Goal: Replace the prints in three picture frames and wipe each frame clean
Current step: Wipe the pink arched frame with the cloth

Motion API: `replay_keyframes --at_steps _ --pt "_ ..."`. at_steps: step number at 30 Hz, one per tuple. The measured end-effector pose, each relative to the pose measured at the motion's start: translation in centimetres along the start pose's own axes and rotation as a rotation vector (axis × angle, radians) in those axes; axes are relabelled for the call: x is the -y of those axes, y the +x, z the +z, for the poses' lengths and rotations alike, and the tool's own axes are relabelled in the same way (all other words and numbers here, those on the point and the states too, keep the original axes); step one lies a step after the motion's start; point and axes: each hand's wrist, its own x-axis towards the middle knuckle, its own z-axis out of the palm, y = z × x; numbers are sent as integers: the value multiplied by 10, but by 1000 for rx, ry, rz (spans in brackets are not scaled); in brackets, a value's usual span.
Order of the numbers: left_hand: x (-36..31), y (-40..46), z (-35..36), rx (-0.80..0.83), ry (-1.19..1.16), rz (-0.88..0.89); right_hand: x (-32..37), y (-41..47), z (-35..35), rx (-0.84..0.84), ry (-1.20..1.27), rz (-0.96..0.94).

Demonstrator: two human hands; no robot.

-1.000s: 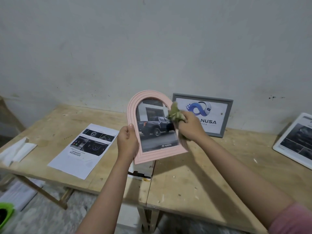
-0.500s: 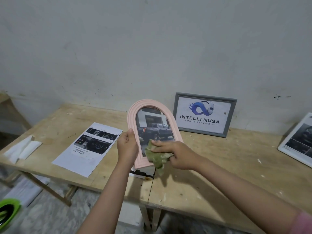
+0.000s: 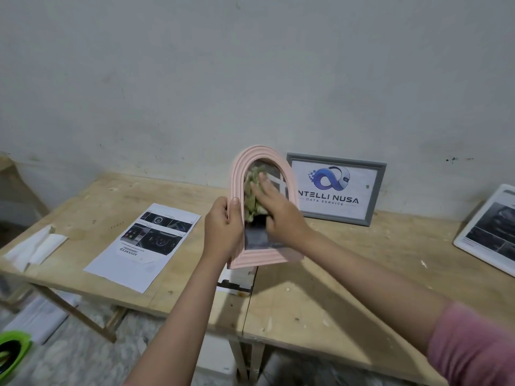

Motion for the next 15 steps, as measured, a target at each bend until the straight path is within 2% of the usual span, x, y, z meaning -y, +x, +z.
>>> replay_keyframes --at_steps 4,6,8,12,14,15 --pt "0 5 -8 -90 6 10 0 -39 23 25 -163 -301" --pt "0 6 -13 -84 18 28 -5 -54 29 66 -283 -392" --pt "-1 8 -18 -38 42 55 -8 -66 31 77 -393 -380" --pt "-1 12 -25 0 62 92 -29 -73 19 67 -601 -223" --pt "-2 11 -23 0 72 106 -33 -70 11 87 -580 -142" --pt "-2 10 -22 -4 80 109 -30 -67 6 66 -478 -36"
